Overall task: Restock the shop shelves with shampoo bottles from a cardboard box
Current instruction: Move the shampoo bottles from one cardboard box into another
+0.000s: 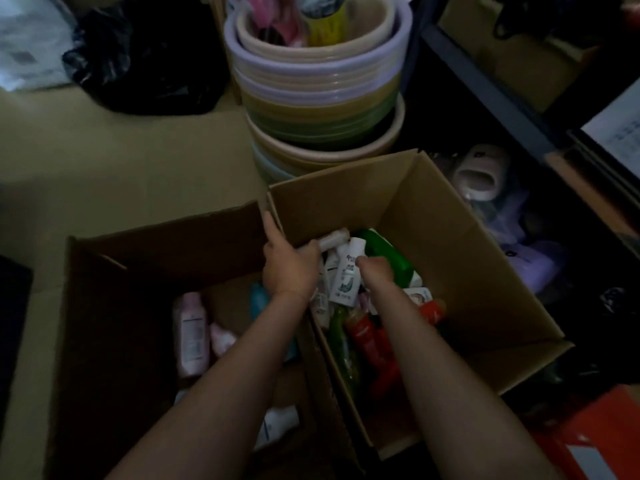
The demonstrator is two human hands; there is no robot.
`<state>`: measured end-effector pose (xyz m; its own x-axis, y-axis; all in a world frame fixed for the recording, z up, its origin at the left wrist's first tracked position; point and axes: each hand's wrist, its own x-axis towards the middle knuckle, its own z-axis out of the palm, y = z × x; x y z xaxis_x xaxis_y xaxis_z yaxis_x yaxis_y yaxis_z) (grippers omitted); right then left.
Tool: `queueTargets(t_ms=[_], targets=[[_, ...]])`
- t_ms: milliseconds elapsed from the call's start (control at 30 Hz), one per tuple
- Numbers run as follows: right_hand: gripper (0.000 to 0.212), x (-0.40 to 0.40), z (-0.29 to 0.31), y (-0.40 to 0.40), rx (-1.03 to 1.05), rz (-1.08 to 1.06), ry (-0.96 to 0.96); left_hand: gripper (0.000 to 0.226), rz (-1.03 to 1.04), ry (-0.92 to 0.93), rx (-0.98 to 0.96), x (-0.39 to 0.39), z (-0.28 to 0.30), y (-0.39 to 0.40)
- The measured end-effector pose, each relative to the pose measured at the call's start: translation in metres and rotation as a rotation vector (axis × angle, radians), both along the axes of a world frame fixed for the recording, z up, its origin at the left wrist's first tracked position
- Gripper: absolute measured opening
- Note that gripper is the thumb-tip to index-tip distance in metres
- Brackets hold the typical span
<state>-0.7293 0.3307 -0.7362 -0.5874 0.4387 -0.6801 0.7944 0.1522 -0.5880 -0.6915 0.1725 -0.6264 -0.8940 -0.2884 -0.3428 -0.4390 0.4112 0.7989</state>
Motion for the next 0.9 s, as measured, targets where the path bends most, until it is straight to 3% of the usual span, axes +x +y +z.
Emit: queueTargets(t_ms=[67, 133, 333, 433, 600, 733, 833, 900], targets=[[0.072, -0.004, -0.026, 0.000, 0.003, 0.005, -0.053, 0.092, 0.023, 0.006, -0.052, -0.001, -0.008, 0.000], [0.080, -0.009, -0.043, -0.006, -0.003, -0.019, -0.081, 0.093, 0.038, -0.002, -0.058, -0.002, -0.013, -0.005], [0.067, -0.010, -0.077, -0.016, -0.091, -0.107, -0.099, 0.082, 0.059, 0.041, -0.043, -0.001, -0.014, -0.010], [0.065, -0.014, -0.076, -0.017, -0.363, -0.163, -0.090, 0.071, 0.059, 0.045, -0.081, 0.000, -0.014, -0.010], [0.044, -0.017, -0.064, -0.025, -0.779, -0.311, 0.156, 0.066, 0.078, 0.036, -0.074, 0.001, -0.011, -0.008], [0.056, -0.041, -0.060, -0.045, -0.906, -0.407, 0.209, 0.065, 0.083, 0.049, -0.058, 0.002, -0.012, -0.007], [0.095, -0.059, -0.086, -0.066, -0.889, -0.437, 0.144, 0.065, 0.085, 0.046, -0.042, 0.001, -0.015, -0.007], [0.087, -0.064, -0.088, -0.075, -0.894, -0.457, 0.147, 0.065, 0.087, 0.050, -0.049, 0.001, -0.016, -0.007]])
